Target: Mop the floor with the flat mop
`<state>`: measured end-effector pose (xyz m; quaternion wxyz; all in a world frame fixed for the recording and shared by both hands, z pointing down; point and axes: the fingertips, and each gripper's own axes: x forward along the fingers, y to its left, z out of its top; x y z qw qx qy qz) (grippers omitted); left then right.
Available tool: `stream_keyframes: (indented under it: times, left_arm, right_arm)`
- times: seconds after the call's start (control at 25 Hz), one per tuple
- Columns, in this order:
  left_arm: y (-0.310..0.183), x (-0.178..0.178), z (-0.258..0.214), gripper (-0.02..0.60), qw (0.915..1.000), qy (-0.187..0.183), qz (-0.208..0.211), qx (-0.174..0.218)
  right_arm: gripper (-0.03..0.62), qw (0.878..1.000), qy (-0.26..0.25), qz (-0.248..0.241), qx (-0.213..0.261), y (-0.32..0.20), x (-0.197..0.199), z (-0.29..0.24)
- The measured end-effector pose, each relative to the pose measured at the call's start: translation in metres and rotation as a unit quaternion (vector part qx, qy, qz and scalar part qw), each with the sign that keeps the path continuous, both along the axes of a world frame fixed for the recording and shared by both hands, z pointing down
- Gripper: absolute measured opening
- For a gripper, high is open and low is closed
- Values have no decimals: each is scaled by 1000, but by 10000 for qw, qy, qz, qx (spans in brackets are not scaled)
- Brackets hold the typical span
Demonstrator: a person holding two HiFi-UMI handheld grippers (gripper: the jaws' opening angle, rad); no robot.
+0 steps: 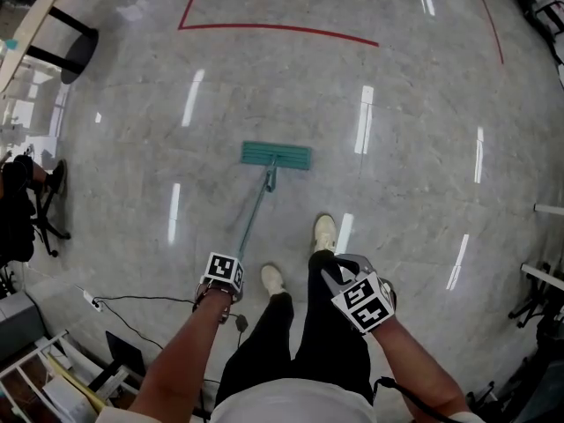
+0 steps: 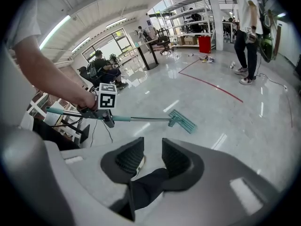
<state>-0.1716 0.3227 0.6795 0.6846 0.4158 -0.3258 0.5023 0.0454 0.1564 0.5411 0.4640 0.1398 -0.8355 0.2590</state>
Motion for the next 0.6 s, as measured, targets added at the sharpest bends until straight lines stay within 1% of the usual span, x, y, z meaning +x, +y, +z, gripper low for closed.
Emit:
stream_keyframes:
  times: [0.12,0.28,0.6]
  left_arm:
    - [5,0,1,74,10000,-33,-71,44]
    - [2,4,0,74,9997,34,-243,36]
    - [-30,-2,0,77,9997,5,-217,76]
  right_arm:
    - [123,10000,13,29,-55,-3,3,1]
    - [123,9998,16,112,-135,-10,7,5]
    - [123,9997,49,153,-168,-28,12,8]
